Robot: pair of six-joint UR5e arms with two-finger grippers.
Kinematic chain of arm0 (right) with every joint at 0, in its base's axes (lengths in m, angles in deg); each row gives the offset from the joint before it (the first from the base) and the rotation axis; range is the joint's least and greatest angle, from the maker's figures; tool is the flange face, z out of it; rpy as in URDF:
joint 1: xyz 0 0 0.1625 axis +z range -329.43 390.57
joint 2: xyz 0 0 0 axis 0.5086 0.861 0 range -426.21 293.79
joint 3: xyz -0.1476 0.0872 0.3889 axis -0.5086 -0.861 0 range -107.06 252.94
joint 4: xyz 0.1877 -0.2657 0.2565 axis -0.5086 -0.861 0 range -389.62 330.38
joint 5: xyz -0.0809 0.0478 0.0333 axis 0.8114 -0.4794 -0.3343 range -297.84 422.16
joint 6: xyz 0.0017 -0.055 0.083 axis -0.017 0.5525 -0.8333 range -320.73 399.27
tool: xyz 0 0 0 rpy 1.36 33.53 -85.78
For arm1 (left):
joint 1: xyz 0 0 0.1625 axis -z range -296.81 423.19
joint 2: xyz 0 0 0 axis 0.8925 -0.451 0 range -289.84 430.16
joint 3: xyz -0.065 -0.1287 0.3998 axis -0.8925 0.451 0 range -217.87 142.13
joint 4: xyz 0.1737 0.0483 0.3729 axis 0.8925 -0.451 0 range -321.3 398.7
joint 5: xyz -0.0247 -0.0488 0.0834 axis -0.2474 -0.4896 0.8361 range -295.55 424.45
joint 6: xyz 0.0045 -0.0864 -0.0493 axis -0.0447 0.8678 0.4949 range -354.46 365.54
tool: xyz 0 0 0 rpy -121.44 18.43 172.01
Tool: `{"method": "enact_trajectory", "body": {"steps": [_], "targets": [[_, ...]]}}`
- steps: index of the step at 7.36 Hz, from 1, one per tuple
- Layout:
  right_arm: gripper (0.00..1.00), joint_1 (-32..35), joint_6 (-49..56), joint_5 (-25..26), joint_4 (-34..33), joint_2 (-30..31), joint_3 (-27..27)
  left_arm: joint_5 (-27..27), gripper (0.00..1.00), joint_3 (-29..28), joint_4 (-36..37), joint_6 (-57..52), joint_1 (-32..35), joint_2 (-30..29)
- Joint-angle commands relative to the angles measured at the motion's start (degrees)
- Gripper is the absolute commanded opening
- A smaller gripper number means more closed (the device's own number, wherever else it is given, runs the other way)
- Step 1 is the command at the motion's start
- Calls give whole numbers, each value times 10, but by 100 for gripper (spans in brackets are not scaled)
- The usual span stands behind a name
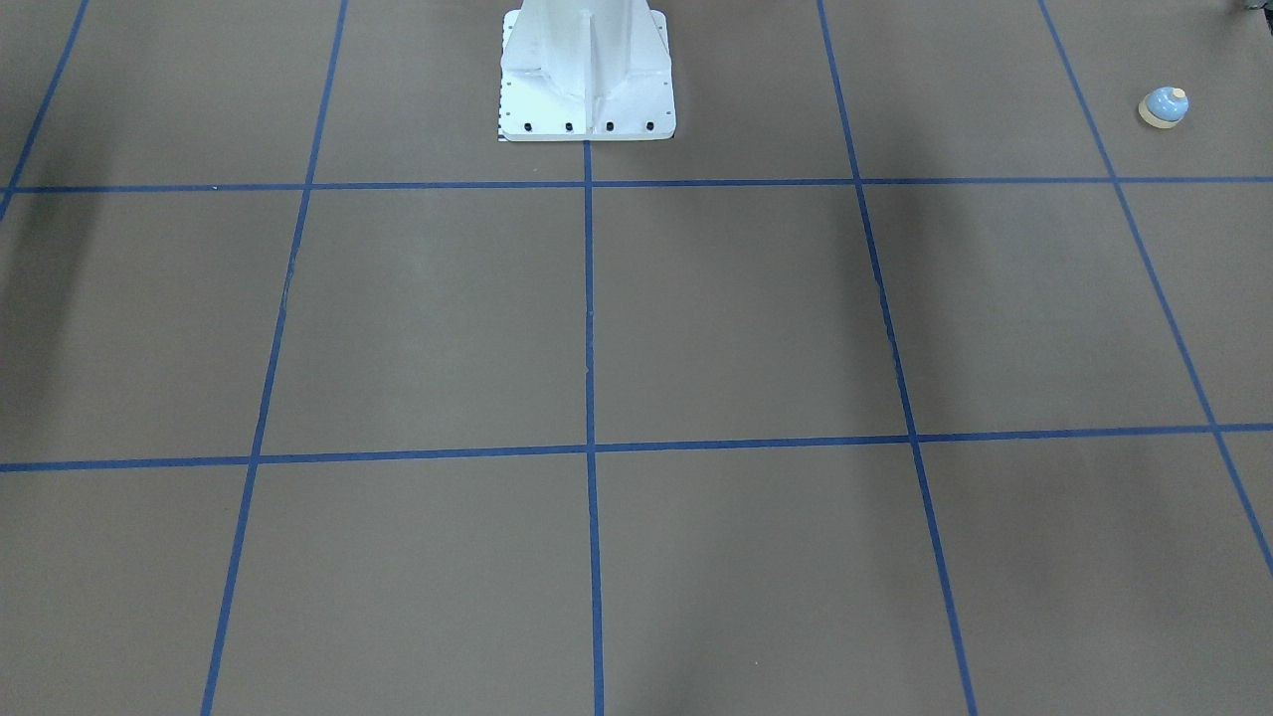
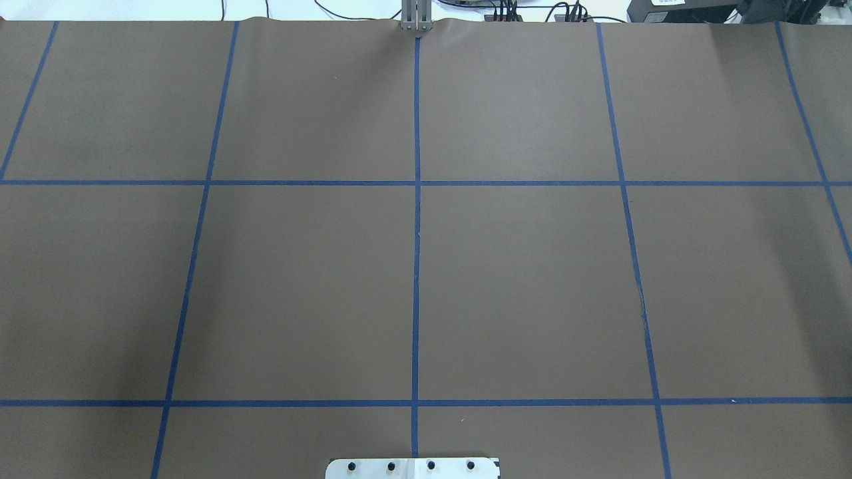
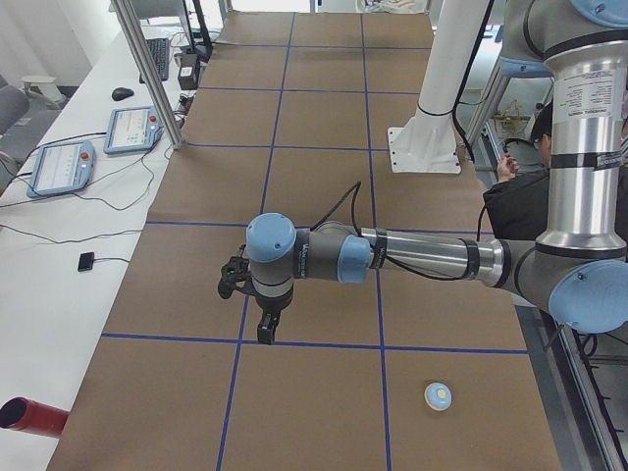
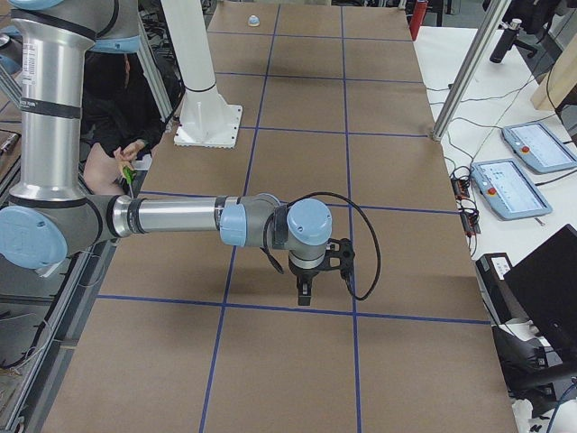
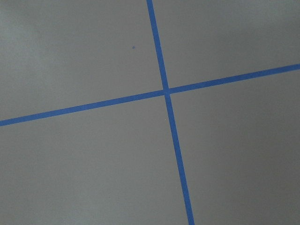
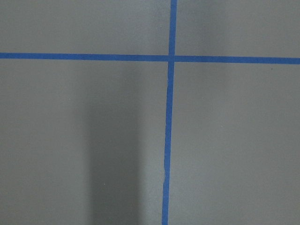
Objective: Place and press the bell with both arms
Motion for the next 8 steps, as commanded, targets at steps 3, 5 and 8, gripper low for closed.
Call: {"method": "enact_trajectory", "body": {"steps": [3,5,8], "targets": [[100,0,-1,0,0,-2,1,0,100,1,2,0,0,-6],[100,0,-1,-1,0,-2,3,5,100,28,25,1,0,-10],[100,0,0,-1,0,-1,5,82,100,219,235,4,-20,-18]]}}
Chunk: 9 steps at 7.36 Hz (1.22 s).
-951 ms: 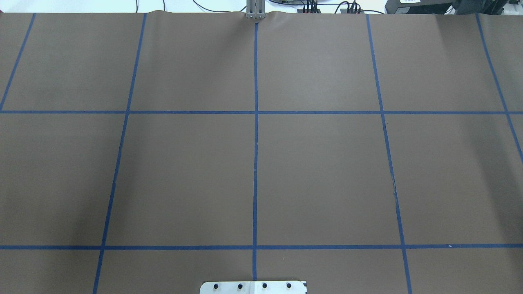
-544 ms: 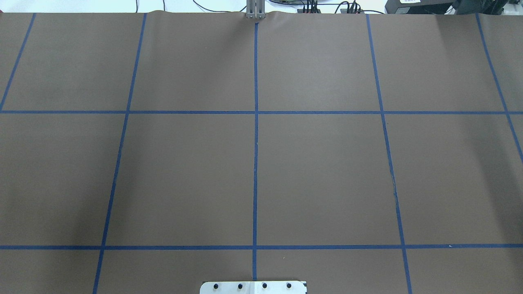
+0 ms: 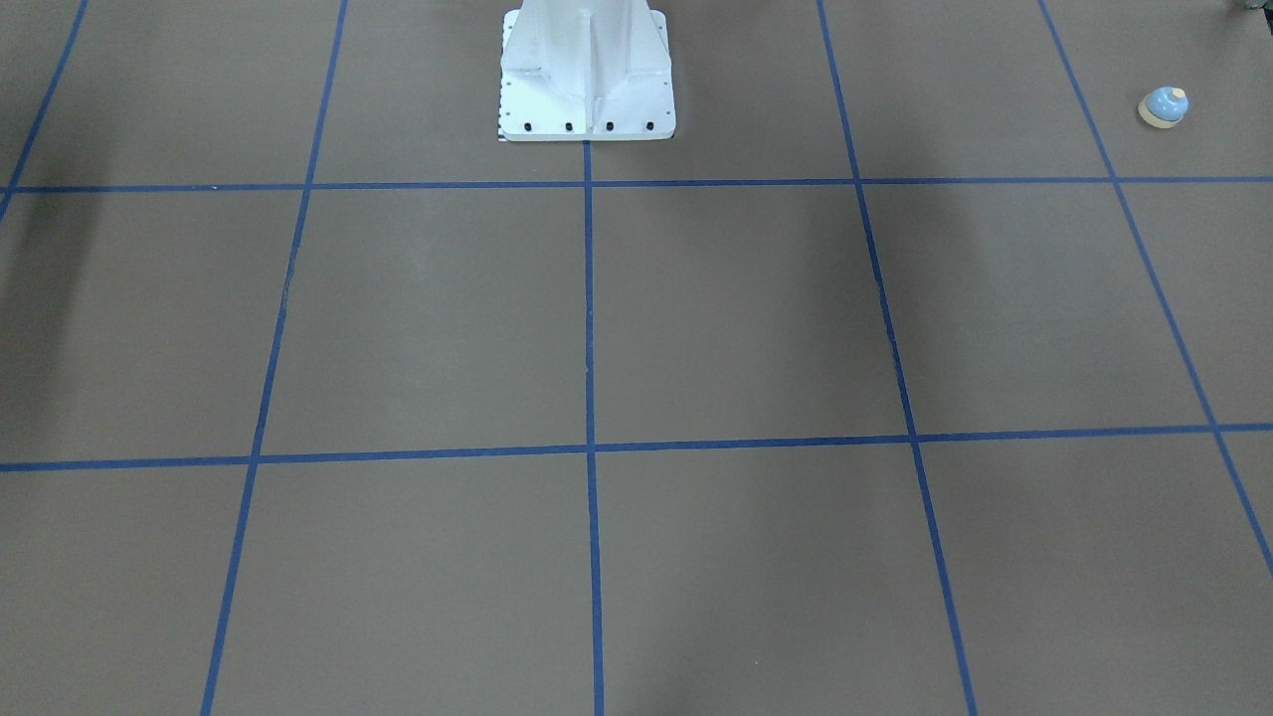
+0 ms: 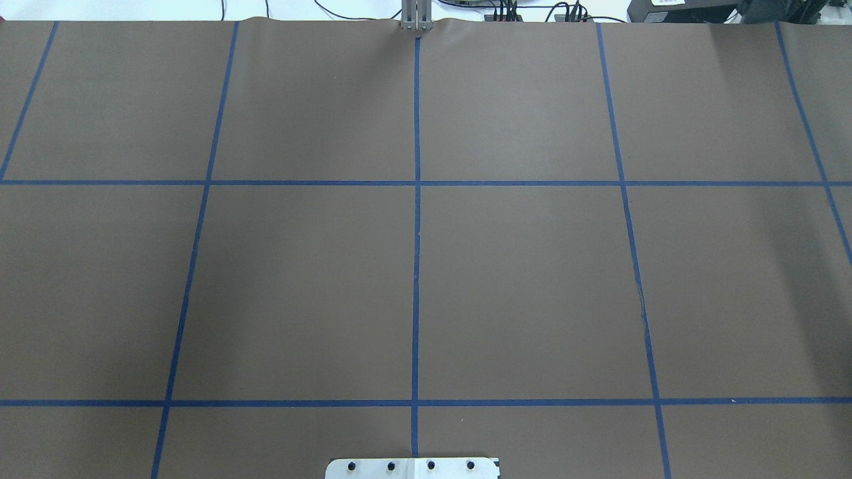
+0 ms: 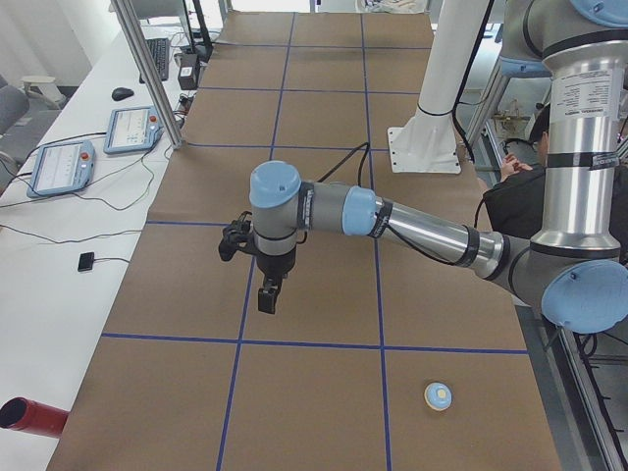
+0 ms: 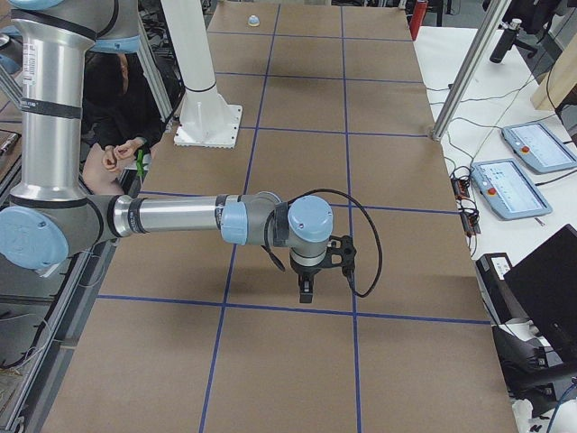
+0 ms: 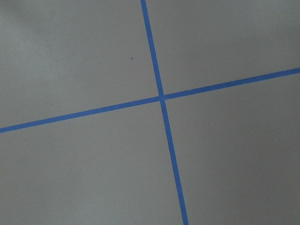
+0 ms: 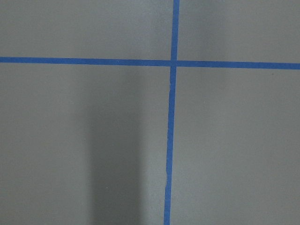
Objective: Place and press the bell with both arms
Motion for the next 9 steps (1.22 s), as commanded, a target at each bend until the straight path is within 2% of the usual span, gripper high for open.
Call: {"method": "enact_trajectory", "body": {"steps": [1,2,5,6,9], "targets": [[100,0,1,0,0,1,0,47,100,129,121,65,-33,-4],[100,0,1,0,0,2,0,83,100,183,160,124,-79,-3],[100,0,1,-1,0,4,1,126,100,261,191,332,-189,8],[100,0,1,-3,0,5,2,177,100,289,217,401,-241,10],[100,0,1,-2,0,5,4,257,100,306,253,717,-420,10]]}}
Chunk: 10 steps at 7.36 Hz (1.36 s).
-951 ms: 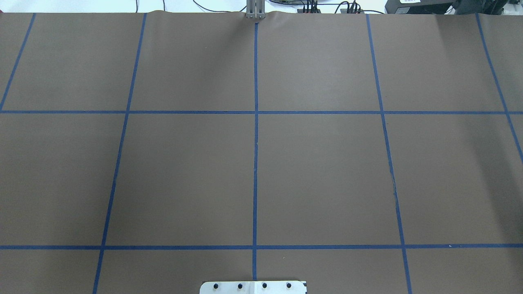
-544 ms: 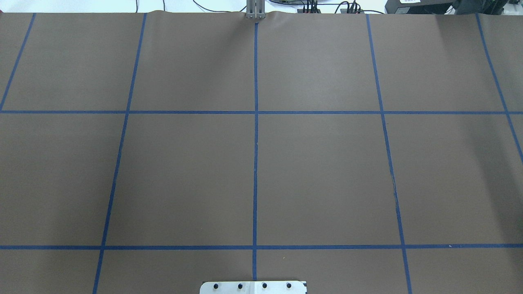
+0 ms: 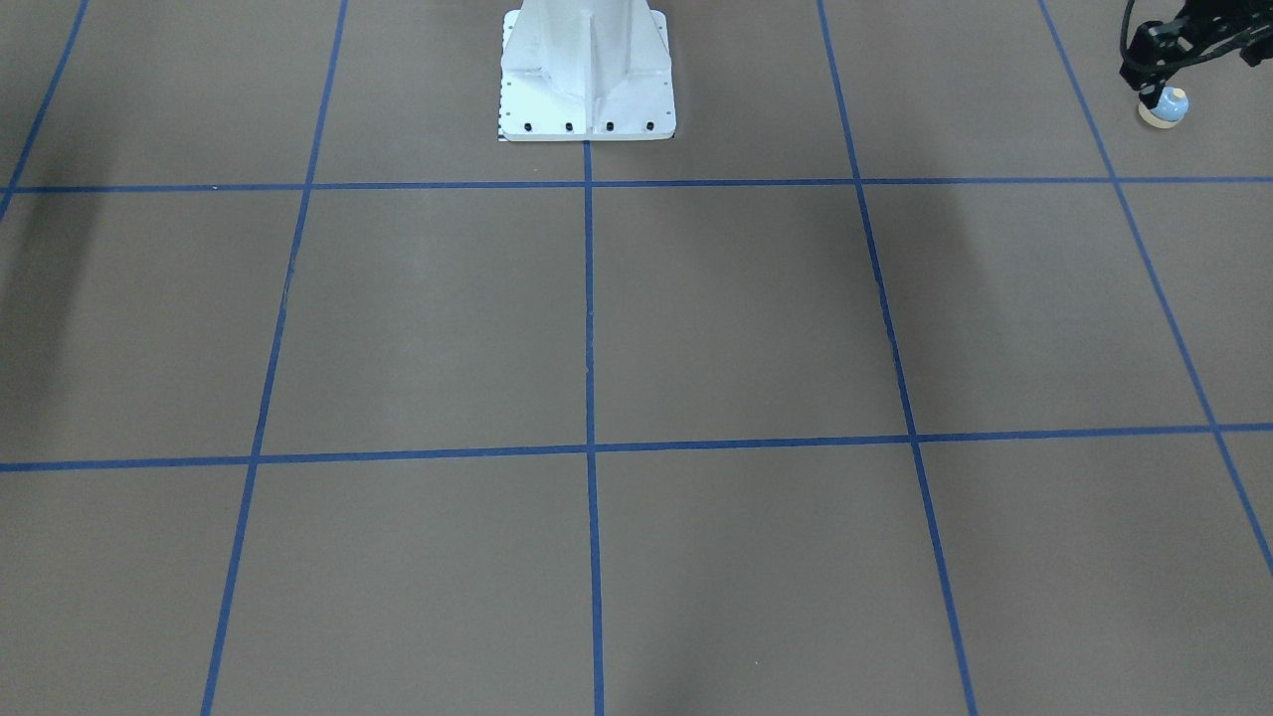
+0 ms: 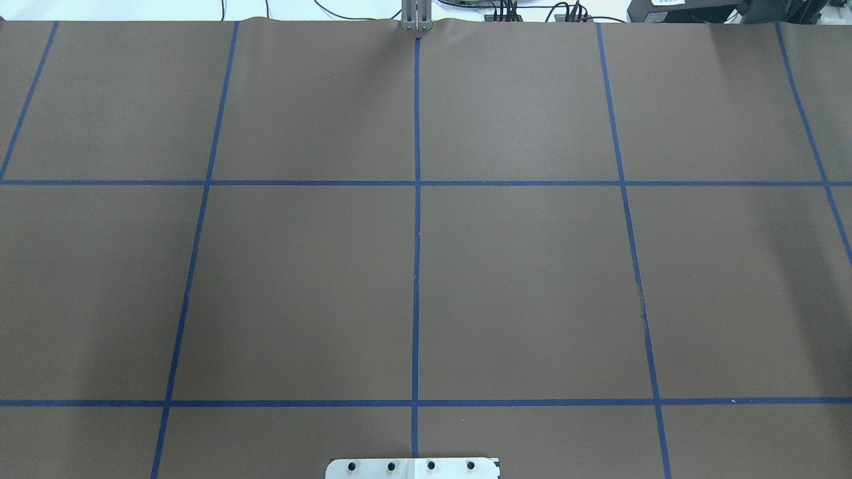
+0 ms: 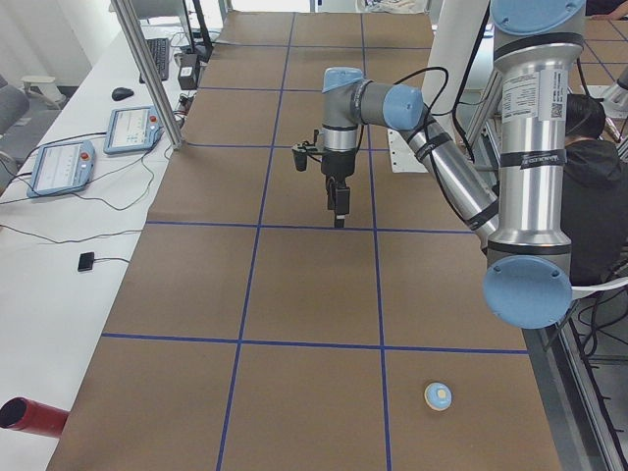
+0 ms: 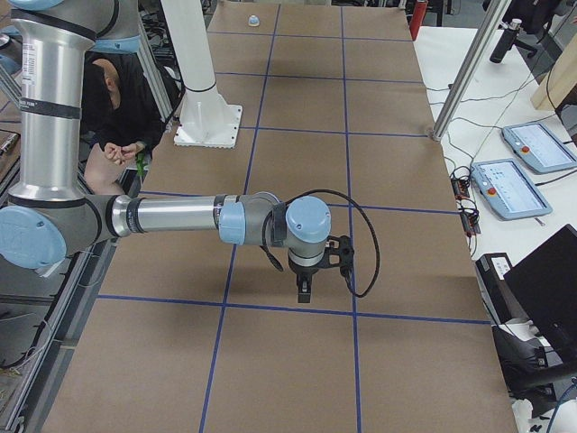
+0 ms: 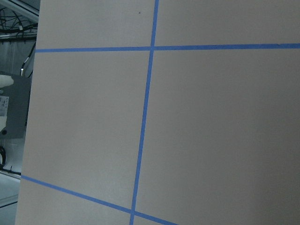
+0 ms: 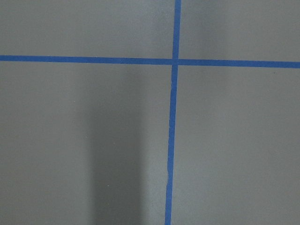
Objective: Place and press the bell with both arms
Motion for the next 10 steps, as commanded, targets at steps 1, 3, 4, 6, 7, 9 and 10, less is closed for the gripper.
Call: {"method": "enact_trajectory", "body": {"steps": [1,3,4,6,7,9,10], "targets": [[100,0,0,3,0,-1,1,69,100,3,37,267,-140,0],[100,0,-1,4,-1,-2,1,111,100,1,83,502,-253,20],[100,0,0,4,-3,-4,0,111,100,-5,84,607,-304,53],[100,0,-2,4,-3,-17,2,110,100,-47,77,823,-391,91],[100,-1,-1,3,-1,-14,0,108,100,-69,75,914,-423,99],[100,0,-2,3,0,-18,0,107,100,-149,-32,1032,-454,135],[100,-1,-2,4,0,-21,0,109,100,-187,-152,1081,-484,206]]}}
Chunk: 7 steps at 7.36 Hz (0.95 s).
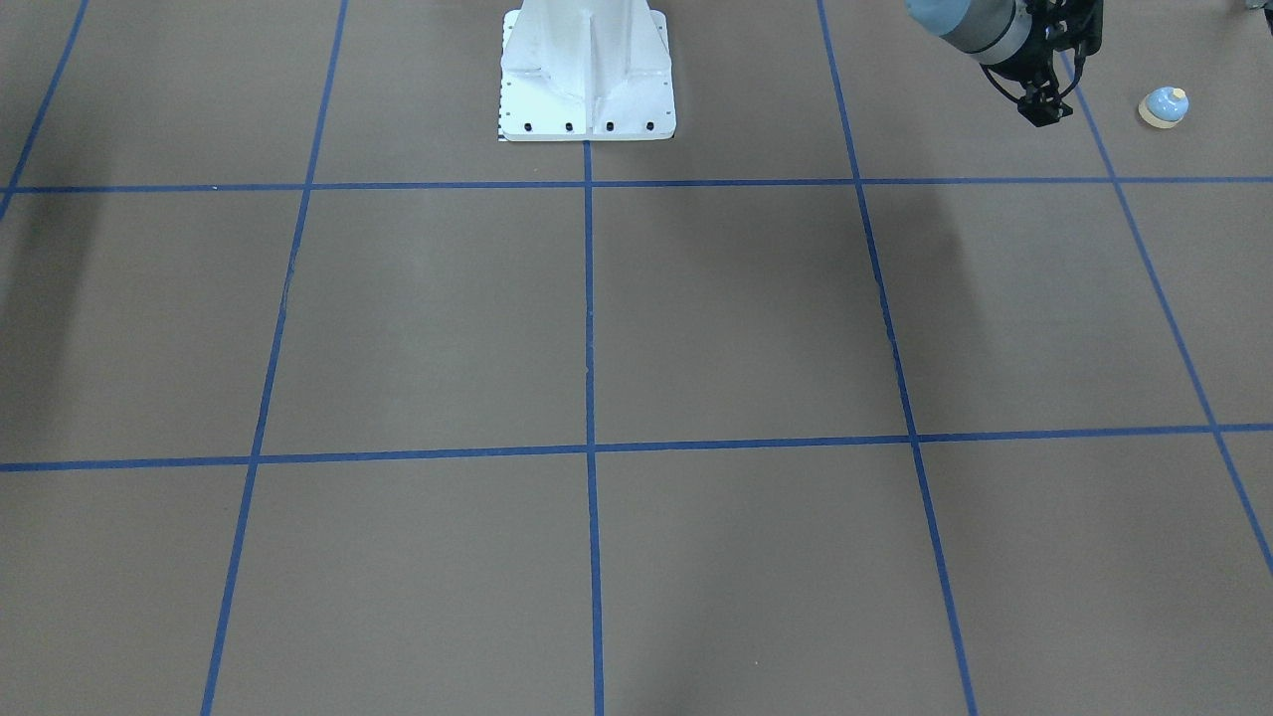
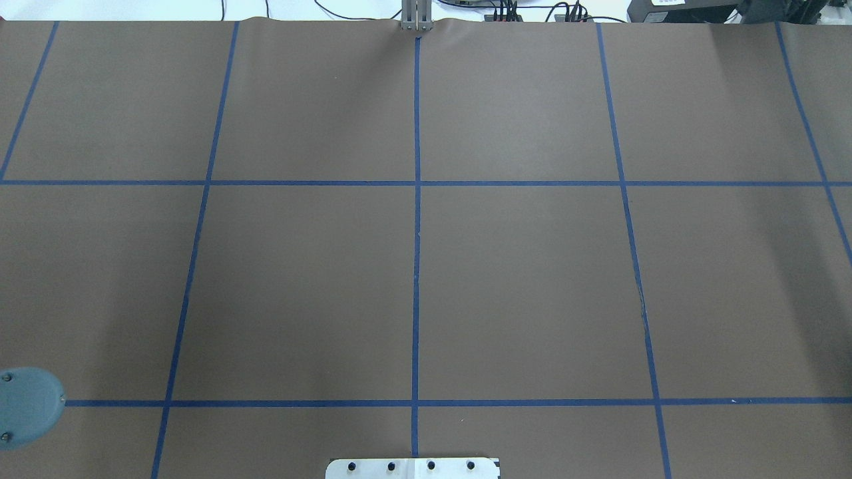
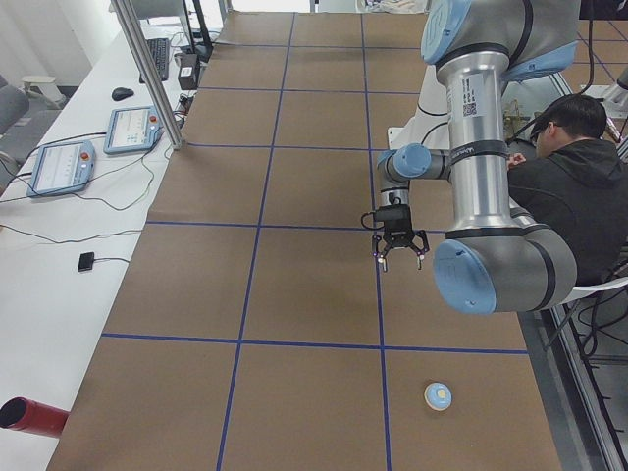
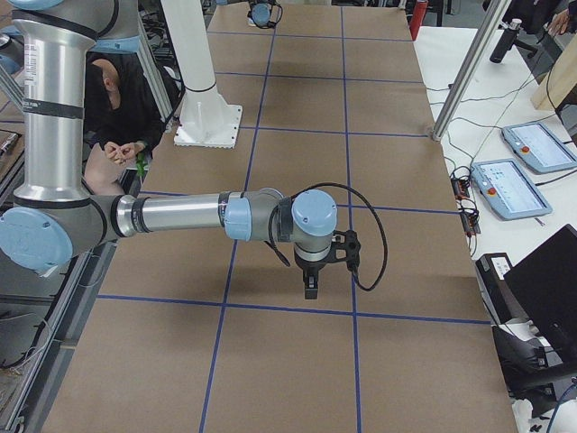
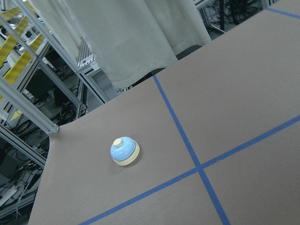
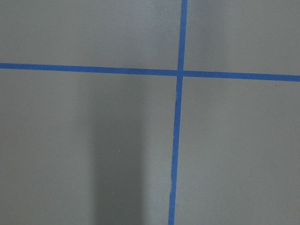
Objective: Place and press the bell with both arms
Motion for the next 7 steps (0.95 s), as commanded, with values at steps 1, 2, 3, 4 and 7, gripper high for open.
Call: {"method": "enact_trajectory", "body": {"steps": [1,2,3,4,7], "targets": [[100,-1,-1,0,0,-5,2,1,100,-79,-214,113,-65,129],[100,-1,-2,-2,0,-5,4,1,100,-110,-254,163,-86,150],[100,-1,-2,-3,0,-5,5,1,100,-124,-258,205,-100,150],[100,-1,-2,-4,0,-5,6,1,100,-131,-259,234,-107,150],[100,-1,-2,-5,0,-5,8,1,100,-176,-280,265,-111,148]]}}
